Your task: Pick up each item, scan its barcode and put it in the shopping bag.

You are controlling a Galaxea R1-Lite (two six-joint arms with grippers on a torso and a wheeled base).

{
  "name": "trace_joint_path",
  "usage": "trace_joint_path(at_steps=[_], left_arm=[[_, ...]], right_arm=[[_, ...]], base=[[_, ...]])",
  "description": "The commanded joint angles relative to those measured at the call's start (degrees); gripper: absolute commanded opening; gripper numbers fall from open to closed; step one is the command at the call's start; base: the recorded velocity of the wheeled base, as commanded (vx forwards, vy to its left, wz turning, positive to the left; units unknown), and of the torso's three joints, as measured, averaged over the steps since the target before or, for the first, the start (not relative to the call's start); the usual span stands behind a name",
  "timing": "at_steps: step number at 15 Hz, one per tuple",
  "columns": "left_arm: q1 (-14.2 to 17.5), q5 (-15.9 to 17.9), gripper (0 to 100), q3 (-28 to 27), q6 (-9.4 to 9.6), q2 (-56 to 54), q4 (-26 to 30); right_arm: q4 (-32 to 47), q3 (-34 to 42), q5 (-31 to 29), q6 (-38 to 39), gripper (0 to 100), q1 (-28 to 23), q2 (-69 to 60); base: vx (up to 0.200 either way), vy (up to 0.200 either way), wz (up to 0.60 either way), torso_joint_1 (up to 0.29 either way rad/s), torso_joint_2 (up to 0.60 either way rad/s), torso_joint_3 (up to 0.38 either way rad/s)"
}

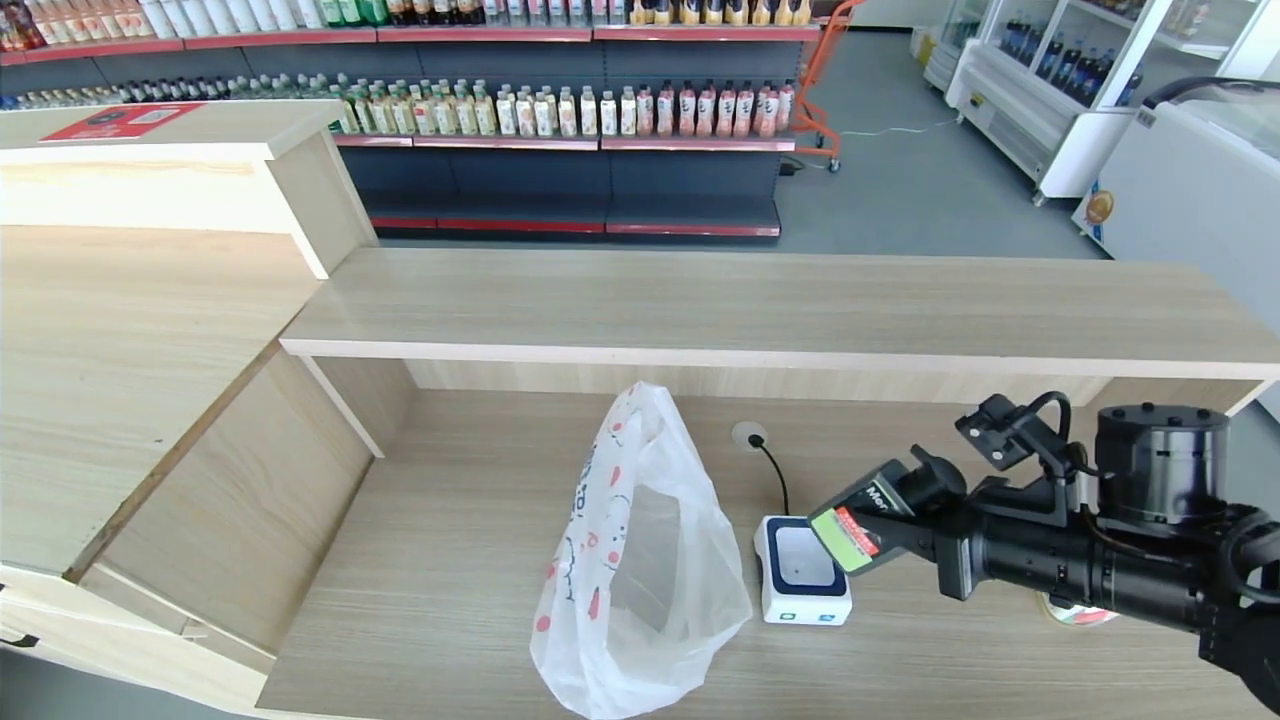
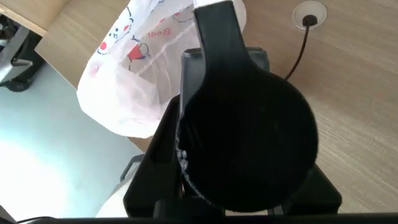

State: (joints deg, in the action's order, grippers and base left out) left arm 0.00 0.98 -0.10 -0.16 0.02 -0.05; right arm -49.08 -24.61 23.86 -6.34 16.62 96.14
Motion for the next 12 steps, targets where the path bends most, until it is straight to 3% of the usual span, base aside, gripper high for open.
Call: trace_joint_path(at_steps=[1, 3, 6, 12], left_arm=[[0.0, -0.01, 100, 0.01, -0.02, -0.02, -0.04], [0.0, -0.01, 100, 0.01, -0.02, -0.02, -0.04], [0.0, -0.01, 100, 0.01, -0.02, -0.02, -0.04], [0.0, -0.01, 100, 0.01, -0.02, -0.02, -0.04]], right_arm=[[-0.05, -1.4, -0.3, -0.87, 0, 3.77, 6.26], [-0.4, -2.81, -1.44, -4.56, 0, 5.36, 10.92], [-9.46, -6.06, -2.76, -6.32, 0, 6.94, 21.55], [-9.46, -25.75, -4.96, -8.69, 0, 12.12, 36.49]], base=[[0.0, 0.0, 0.0, 0.0, 0.0, 0.0], [0.0, 0.0, 0.0, 0.0, 0.0, 0.0], [0.0, 0.0, 0.0, 0.0, 0.0, 0.0], [0.0, 0.0, 0.0, 0.0, 0.0, 0.0]])
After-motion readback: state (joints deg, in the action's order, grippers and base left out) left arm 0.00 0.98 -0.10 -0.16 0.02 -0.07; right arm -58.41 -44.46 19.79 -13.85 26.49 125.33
